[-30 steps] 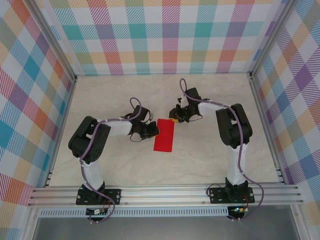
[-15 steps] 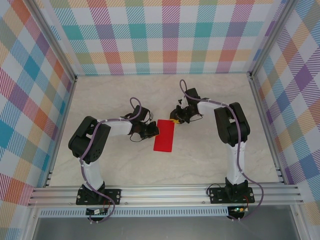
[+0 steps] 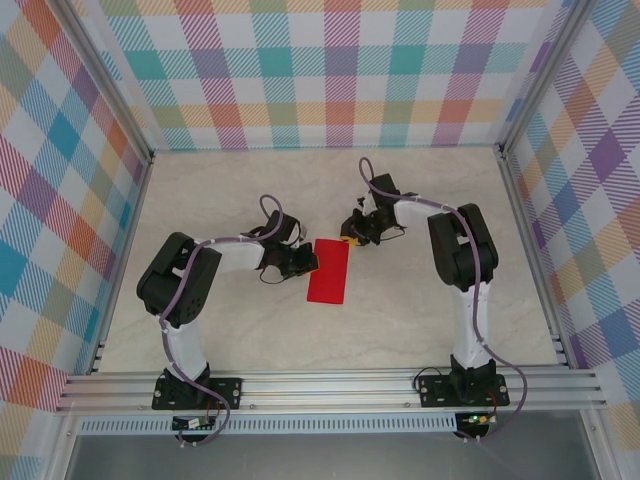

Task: Fold a paper plane with a square sheet of paper (pick it up from the middle)
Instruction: Fold the square sheet of paper in half at the center of the table.

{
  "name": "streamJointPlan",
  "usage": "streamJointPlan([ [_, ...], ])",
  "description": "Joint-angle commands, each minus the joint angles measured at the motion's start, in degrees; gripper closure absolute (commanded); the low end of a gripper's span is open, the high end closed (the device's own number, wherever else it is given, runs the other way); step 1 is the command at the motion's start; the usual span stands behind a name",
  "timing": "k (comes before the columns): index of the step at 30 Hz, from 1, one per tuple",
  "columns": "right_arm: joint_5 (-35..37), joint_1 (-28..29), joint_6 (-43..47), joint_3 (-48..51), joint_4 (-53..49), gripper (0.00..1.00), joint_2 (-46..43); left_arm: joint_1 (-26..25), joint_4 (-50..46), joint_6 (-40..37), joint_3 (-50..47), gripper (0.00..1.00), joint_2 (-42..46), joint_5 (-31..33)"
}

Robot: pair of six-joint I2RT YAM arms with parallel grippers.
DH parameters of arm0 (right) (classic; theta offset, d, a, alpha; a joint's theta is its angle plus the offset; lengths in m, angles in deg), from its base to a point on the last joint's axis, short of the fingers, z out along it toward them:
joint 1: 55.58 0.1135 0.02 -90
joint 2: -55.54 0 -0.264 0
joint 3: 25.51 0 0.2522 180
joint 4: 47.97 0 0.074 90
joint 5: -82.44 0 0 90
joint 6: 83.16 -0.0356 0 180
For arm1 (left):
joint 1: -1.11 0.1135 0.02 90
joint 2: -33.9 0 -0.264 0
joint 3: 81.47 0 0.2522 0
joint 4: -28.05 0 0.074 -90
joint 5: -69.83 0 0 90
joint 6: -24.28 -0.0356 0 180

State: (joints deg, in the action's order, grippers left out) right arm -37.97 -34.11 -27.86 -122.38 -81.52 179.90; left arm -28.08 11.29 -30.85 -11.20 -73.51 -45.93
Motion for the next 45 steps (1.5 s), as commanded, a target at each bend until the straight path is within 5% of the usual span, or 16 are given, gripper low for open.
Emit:
streamJointPlan([
  [1, 1.24, 0.49, 1.98, -0.7, -4.14, 0.8, -1.83, -0.87, -9.3, -0.87, -3.01, 1.0, -3.42, 4.06],
  [17, -3.88, 9.42, -6.53, 29.95, 11.57, 0.8, -25.45, -0.85, -9.59, -0.69, -3.06, 1.0, -1.92, 4.04],
  [45, -0.01, 13.35, -5.29, 35.96, 8.48, 0.78, -25.8, -0.86, -9.23, -0.66, -3.51, 1.0, -2.1, 3.74],
])
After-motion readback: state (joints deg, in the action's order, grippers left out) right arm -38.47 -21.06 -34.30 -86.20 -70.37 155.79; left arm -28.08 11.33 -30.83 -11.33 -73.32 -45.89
